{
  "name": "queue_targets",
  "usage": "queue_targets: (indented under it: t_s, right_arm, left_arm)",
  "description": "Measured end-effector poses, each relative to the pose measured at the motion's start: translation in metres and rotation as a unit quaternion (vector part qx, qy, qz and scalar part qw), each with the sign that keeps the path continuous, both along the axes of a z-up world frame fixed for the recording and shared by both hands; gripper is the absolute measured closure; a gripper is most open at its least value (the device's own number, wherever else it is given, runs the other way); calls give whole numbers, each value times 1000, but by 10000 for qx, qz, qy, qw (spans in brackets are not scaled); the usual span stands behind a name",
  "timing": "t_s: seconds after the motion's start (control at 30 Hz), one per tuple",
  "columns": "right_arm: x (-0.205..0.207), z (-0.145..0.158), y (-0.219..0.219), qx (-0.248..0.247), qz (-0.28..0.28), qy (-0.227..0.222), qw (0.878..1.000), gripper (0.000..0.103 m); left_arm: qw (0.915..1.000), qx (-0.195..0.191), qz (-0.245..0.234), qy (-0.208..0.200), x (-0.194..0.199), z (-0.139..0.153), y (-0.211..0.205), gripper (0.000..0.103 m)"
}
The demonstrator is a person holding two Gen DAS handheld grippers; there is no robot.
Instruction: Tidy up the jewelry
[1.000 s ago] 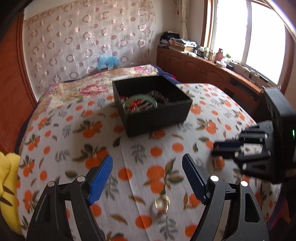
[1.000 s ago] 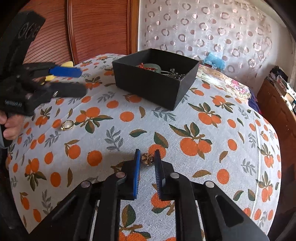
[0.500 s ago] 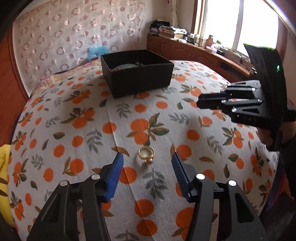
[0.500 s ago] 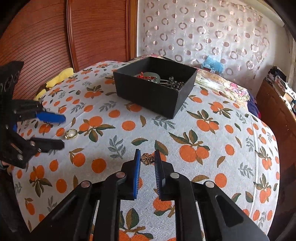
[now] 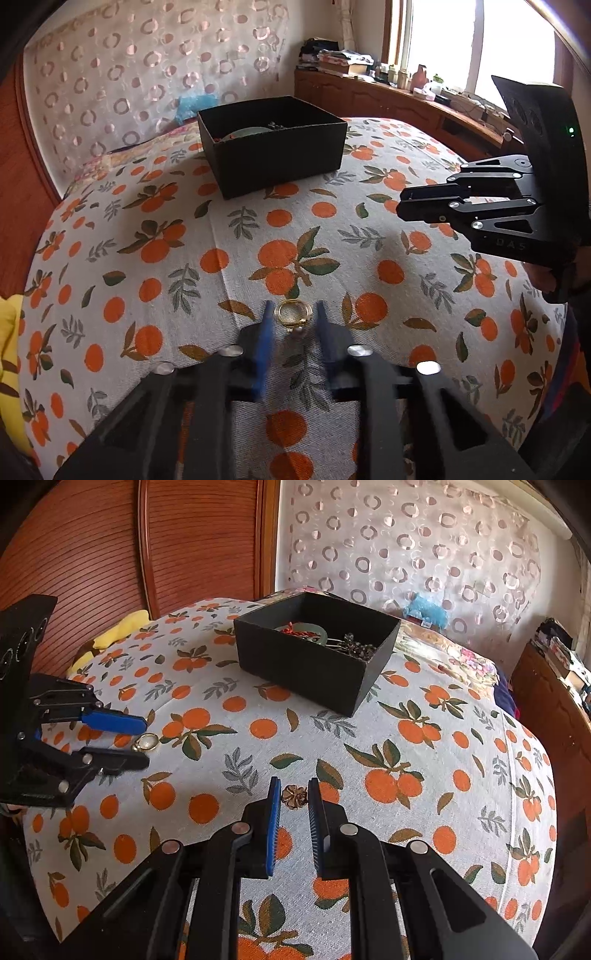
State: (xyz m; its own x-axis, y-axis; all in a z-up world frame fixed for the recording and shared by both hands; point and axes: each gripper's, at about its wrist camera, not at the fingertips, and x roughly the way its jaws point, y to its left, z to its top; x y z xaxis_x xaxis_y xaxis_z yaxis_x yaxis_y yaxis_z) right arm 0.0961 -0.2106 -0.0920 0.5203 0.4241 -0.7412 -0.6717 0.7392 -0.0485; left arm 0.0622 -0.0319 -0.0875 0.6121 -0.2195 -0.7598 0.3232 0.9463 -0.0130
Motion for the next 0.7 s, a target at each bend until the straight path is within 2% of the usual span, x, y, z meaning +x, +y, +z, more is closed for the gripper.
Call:
queue_targets:
  t_s: [0.23, 0.43, 0.7]
  right_arm:
    - [3, 1, -1, 54, -43, -6, 10000, 87]
    - [14, 16, 1, 200, -101, -114, 9997, 87]
    - [54, 39, 7, 425, -269, -124, 9987, 87]
  left_arm:
    - [9998, -57, 77, -175, 0, 11, 4, 85]
    - [9990, -86, 167, -411, 9, 30, 8, 85]
    - [9978, -42, 250, -611, 27, 44, 11, 85]
